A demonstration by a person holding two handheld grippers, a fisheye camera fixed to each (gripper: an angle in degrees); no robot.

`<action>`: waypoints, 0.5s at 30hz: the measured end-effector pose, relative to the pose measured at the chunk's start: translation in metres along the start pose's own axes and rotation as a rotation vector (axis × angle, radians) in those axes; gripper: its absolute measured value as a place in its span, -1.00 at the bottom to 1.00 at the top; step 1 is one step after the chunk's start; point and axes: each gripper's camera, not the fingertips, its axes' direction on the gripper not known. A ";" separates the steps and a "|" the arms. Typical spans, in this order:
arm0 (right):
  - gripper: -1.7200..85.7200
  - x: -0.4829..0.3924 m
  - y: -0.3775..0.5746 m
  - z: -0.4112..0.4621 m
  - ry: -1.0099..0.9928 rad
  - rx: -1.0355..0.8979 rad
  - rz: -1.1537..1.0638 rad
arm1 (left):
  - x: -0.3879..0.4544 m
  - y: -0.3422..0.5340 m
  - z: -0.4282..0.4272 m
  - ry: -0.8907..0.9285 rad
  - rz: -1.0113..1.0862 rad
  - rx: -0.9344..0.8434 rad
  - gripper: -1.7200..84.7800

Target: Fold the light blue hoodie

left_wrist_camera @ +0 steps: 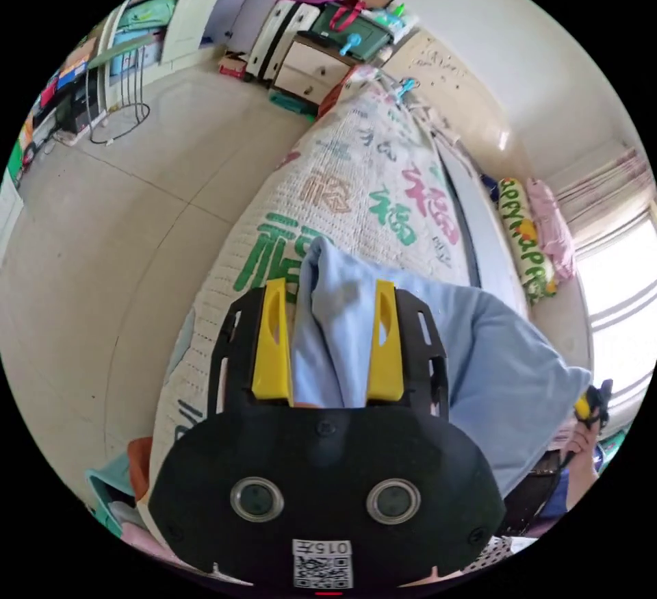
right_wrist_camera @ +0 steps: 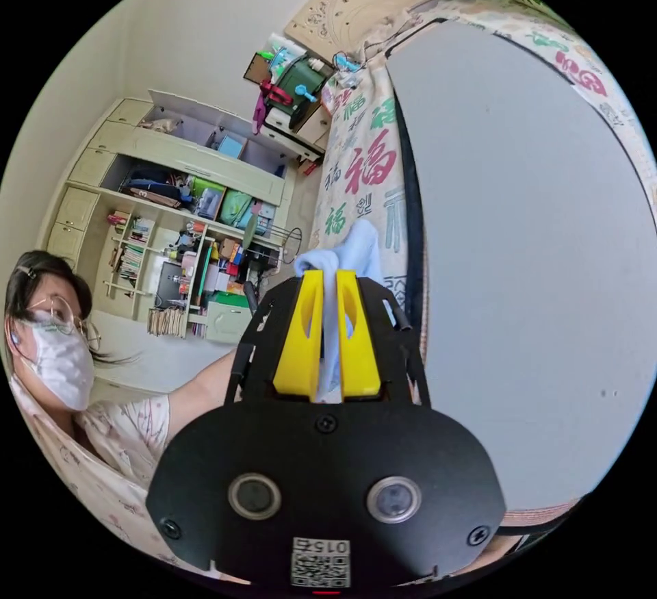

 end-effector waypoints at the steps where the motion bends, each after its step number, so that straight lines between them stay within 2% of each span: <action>1: -0.88 -0.022 -0.014 -0.028 0.014 0.021 -0.010 | 0.001 0.011 0.002 -0.109 0.029 0.011 -0.71; 2: -0.88 -0.032 -0.021 -0.042 0.017 0.030 -0.012 | 0.002 0.016 0.004 -0.131 0.052 0.008 -0.75; 3: -0.89 -0.053 -0.035 -0.068 0.015 0.047 -0.010 | 0.001 0.024 0.003 -0.095 0.111 -0.033 -0.83; 5: -0.89 -0.085 -0.057 -0.106 -0.009 0.069 -0.011 | -0.005 0.038 -0.012 0.021 0.149 -0.039 -0.85; 10: -0.91 -0.199 -0.114 -0.236 -0.081 0.115 -0.062 | -0.006 0.147 -0.158 0.256 0.312 0.265 -0.89; 15: -0.92 -0.288 -0.147 -0.377 -0.188 0.190 -0.087 | -0.020 0.287 -0.287 0.389 0.396 0.415 -0.90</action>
